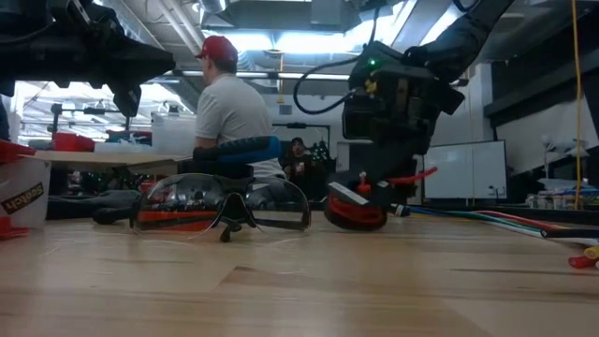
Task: Coil cords
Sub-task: Uncoil the red wire from the black spool
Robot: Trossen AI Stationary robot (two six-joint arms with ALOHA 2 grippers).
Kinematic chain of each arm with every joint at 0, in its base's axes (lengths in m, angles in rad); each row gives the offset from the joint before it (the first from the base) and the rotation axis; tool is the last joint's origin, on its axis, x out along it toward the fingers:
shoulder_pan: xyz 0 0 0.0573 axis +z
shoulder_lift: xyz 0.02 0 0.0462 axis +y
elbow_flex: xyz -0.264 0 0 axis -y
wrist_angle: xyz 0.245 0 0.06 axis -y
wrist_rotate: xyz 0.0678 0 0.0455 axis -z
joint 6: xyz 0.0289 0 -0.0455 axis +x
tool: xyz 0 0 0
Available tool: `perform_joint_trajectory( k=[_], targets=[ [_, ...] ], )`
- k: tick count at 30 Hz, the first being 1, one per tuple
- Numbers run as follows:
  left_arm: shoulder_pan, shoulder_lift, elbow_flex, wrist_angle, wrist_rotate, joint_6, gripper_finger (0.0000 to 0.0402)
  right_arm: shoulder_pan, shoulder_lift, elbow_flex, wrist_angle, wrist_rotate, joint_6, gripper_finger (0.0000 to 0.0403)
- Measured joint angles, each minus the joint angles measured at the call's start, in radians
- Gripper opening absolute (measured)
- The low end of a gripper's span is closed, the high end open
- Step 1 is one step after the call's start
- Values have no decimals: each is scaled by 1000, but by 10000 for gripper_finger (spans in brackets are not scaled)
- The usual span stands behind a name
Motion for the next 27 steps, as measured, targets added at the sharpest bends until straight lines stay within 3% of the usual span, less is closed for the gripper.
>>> perform_joint_trajectory(
  k=[14, 27],
  targets=[
    [0, 0, 0, 29, 0, -53, 43, -1, 3, 46, 140, 16, 12, 17],
    [0, 0, 0, 141, 0, 7, 43, -1, 2, 317, 132, 63, -171, 17]
  ],
)
